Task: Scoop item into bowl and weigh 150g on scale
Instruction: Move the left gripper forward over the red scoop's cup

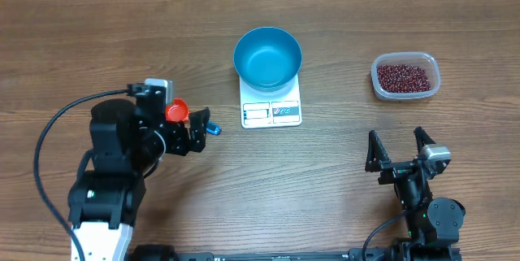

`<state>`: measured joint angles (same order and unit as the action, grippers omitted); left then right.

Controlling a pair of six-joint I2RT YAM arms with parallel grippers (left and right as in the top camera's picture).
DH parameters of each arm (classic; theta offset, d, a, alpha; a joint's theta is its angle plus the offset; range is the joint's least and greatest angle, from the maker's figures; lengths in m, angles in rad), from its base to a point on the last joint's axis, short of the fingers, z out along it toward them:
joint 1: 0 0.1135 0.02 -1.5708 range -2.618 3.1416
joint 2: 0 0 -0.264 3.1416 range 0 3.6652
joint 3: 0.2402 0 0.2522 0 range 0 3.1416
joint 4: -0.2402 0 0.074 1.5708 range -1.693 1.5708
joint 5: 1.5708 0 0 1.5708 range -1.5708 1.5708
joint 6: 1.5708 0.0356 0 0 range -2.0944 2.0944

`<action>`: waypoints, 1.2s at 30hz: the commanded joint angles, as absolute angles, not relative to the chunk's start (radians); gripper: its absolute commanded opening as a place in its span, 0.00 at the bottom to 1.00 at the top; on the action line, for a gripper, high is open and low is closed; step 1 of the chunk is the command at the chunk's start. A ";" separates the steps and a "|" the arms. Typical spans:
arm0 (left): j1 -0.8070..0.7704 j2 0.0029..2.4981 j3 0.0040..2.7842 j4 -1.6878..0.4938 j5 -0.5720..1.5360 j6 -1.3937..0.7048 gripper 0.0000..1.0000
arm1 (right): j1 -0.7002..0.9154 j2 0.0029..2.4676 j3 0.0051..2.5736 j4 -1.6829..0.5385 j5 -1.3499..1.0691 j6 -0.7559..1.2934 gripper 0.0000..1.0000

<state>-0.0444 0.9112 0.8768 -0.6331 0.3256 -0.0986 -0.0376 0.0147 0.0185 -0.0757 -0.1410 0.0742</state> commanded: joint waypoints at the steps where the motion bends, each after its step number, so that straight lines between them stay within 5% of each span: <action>1: -0.049 0.963 0.901 -0.633 0.429 -0.094 1.00 | -0.034 0.003 0.008 -0.072 -0.132 0.070 1.00; 3: -0.049 0.993 0.901 -0.629 0.424 -0.094 0.99 | -0.034 0.003 0.008 -0.072 -0.132 0.070 1.00; 7: -0.046 1.037 0.902 -0.626 0.375 -0.144 0.80 | -0.034 0.003 0.008 -0.072 -0.132 0.070 1.00; 13: -0.026 1.047 0.902 -0.635 0.065 -0.454 0.82 | -0.034 0.003 0.008 -0.072 -0.131 0.070 1.00; 17: -0.012 1.063 0.902 -0.632 -0.027 -0.603 0.68 | -0.034 0.003 0.008 -0.072 -0.132 0.070 1.00; 25: -0.009 1.174 0.901 -0.632 -0.027 -0.661 0.64 | -0.034 0.003 0.008 -0.072 -0.132 0.070 1.00; 29: -0.006 1.257 0.901 -0.633 -0.039 -0.762 0.55 | -0.034 0.003 0.008 -0.072 -0.132 0.070 1.00; 36: -0.006 1.368 0.901 -0.616 -0.152 -0.936 0.58 | -0.034 0.003 0.008 -0.072 -0.132 0.070 1.00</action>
